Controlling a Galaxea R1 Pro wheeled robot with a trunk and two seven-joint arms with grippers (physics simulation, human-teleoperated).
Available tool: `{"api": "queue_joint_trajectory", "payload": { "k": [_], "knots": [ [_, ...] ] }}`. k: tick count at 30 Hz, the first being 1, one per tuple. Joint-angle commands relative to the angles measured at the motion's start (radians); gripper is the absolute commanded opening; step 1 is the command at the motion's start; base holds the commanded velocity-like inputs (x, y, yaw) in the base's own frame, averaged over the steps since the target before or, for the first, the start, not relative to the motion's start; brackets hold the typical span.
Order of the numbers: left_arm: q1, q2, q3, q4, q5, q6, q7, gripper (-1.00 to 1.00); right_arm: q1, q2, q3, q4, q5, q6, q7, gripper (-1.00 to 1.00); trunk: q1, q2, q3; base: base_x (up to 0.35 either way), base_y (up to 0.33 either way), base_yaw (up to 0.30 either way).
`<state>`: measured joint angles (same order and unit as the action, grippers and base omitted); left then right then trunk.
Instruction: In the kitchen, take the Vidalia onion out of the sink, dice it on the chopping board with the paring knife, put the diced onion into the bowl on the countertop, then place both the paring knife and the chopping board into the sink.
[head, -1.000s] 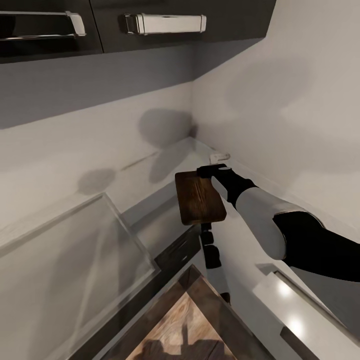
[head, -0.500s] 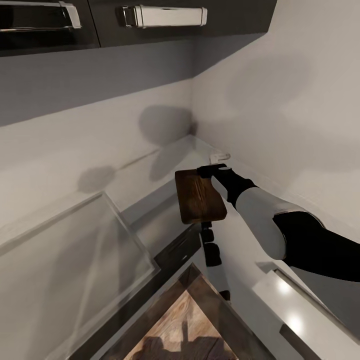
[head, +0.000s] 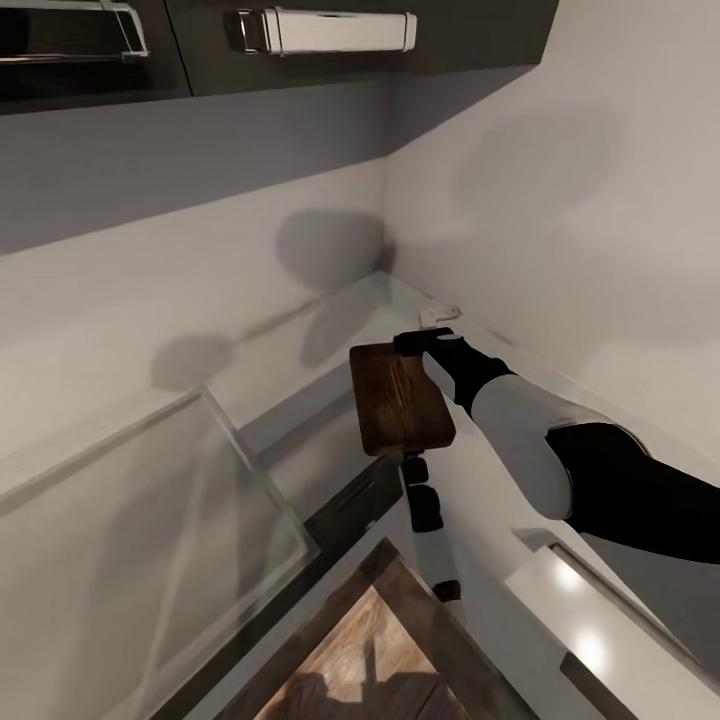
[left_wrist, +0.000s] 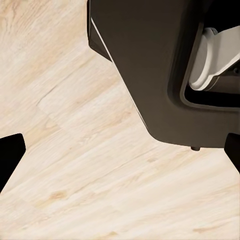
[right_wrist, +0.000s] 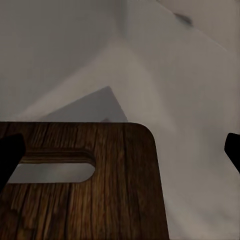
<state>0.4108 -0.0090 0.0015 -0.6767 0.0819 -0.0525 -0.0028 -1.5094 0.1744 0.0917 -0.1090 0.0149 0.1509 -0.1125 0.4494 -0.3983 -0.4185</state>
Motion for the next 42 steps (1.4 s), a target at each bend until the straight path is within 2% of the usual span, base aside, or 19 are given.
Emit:
{"api": "queue_joint_trajectory", "payload": {
  "k": [1, 11, 31, 42],
  "knots": [
    [0.000, 0.000, 0.000, -0.001, 0.009, -0.001, 0.000, 1.00, 0.000, 0.000, 0.008, -0.002, 0.002, 0.008, -0.004, 1.00, 0.001, -0.002, -0.001, 0.012, 0.000, 0.000],
    [0.000, 0.000, 0.000, -0.001, 0.009, -0.001, 0.000, 1.00, -0.001, 0.000, 0.008, -0.002, 0.002, 0.008, -0.004, 1.00, 0.001, -0.002, -0.002, 0.003, 0.000, 0.000],
    [0.000, 0.000, 0.000, -0.001, 0.009, -0.001, 0.000, 1.00, -0.001, 0.000, 0.008, -0.002, 0.001, 0.007, -0.004, 1.00, 0.001, -0.002, -0.031, 0.025, 0.000, 0.000],
    [0.000, 0.000, 0.000, -0.002, 0.008, -0.001, 0.000, 1.00, 0.000, 0.000, 0.008, -0.002, 0.001, 0.008, -0.004, 1.00, 0.001, -0.002, -0.035, 0.041, 0.000, 0.000]
  ]
}}
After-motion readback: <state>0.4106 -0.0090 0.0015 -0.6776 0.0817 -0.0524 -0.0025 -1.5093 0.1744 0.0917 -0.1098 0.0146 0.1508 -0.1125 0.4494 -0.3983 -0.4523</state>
